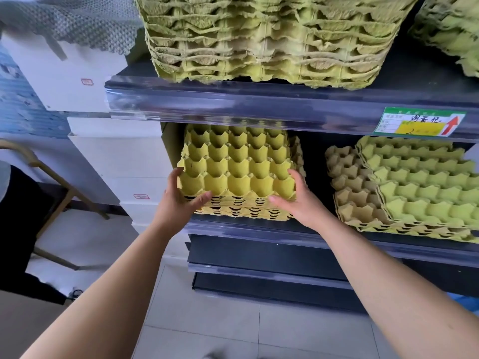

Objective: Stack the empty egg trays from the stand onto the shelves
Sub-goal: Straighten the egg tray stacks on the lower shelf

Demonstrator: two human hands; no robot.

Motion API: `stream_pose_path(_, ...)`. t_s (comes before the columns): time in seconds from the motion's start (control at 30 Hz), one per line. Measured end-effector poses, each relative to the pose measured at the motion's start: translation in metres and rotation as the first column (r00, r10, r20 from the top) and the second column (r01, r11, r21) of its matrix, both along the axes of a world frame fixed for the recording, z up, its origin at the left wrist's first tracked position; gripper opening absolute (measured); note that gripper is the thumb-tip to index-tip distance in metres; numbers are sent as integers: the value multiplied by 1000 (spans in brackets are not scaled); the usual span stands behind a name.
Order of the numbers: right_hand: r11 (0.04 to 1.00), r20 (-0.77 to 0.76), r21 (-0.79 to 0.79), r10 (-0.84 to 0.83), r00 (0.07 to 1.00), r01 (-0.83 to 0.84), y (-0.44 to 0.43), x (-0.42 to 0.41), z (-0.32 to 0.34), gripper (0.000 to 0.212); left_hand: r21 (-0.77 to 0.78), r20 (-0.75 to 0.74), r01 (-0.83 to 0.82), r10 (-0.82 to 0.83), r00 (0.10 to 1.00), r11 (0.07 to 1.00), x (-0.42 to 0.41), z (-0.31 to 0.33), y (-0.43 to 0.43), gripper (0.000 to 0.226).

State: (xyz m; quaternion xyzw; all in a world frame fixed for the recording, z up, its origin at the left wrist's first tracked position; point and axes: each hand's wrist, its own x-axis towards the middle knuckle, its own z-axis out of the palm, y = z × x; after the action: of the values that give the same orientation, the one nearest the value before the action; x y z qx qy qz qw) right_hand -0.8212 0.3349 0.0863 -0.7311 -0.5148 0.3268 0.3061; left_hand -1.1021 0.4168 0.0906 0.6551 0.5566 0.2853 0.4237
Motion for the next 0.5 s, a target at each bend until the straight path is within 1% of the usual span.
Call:
stream_pose_path(0.07,998,-6,55,-21,1000,22,-2,0,5,88,25,37,-16,15,999,1000,3,2,0,90)
stream_pose_path(0.13,994,-9,101,-40,999,41,-6,2,11,83,67,28,-35,33,999,997,6,5,-1,84)
stream_pose_path(0.27,984,-14,163,-77,997,78,-16,16,19,80,165,50,-35,27,998,986,20,17,-4,86)
stream_pose_path(0.4,982,-3,157,-107,994,106,-21,38,27,79,196,22,-10,5,1000,980,44,24,-4,85)
stream_pose_path(0.5,989,16,106,-108,994,105,-24,49,22,80,150,25,6,-10,1000,989,57,16,-2,85)
